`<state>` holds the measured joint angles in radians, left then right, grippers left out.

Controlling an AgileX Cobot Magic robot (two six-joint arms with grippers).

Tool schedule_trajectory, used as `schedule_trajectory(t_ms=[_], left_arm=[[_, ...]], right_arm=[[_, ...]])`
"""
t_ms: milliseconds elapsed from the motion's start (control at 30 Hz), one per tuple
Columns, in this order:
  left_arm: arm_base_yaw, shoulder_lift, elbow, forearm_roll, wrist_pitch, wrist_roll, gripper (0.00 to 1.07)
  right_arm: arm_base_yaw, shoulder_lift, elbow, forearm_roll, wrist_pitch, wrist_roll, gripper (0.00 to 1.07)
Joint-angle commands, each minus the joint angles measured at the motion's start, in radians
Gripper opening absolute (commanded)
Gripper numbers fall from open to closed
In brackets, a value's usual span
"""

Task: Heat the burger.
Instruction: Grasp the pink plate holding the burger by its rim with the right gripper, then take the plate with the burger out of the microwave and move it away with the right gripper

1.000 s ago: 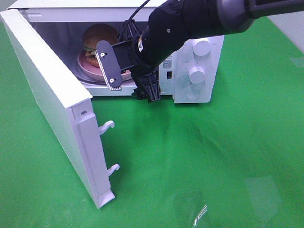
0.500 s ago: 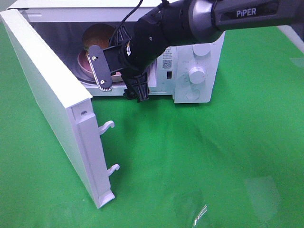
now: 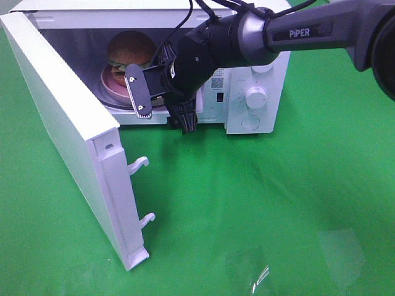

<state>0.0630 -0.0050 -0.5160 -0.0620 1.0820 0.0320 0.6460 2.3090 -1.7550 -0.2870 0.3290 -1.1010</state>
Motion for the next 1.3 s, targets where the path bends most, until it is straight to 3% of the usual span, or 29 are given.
schedule_trajectory(t_ms=[33,367,600,633,667,700,733,800,833,867,1300], left_arm=[[0.001,-0.015,0.000,-0.005,-0.010,0.001,0.82],[0.001,-0.015,0.000,-0.005,-0.010,0.001,0.82],[0.001,-0.015,0.000,-0.005,-0.010,0.001,0.82],[0.001,-0.015,0.000,-0.005,-0.010,0.001,0.82],[0.001,-0.015,0.000,-0.005,-0.010,0.001,0.82],[0.001,-0.015,0.000,-0.005,-0.010,0.001,0.82],[0.001,-0.015,0.000,-0.005,-0.010,0.001,0.82],[0.001,-0.015,0.000,-0.005,-0.010,0.001,0.82],[0.001,-0.015,0.000,-0.005,-0.010,0.001,0.82],[0.001,-0.015,0.000,-0.005,-0.010,0.001,0.82],[0.001,-0.015,0.000,-0.005,-0.010,0.001,0.82]], right_arm=[[-0.006,0.019,-0.010,-0.002,-0.008,0.004,0.86],[-0.015,0.066,-0.027,0.019,-0.030,0.009,0.76],[-0.015,0.068,-0.045,0.033,-0.026,0.031,0.58],[-0.015,0.068,-0.045,0.034,-0.026,0.031,0.47],[-0.015,0.068,-0.045,0.034,-0.026,0.031,0.47],[-0.015,0.068,-0.045,0.034,-0.026,0.031,0.34],[-0.015,0.068,-0.045,0.034,-0.026,0.031,0.34],[-0.015,0.068,-0.045,0.034,-0.026,0.031,0.10],[-0.015,0.068,-0.045,0.034,-0.026,0.031,0.10],[-0.015,0.066,-0.045,0.035,-0.014,0.031,0.02],[-0.002,0.037,-0.045,0.134,0.131,-0.092,0.00]])
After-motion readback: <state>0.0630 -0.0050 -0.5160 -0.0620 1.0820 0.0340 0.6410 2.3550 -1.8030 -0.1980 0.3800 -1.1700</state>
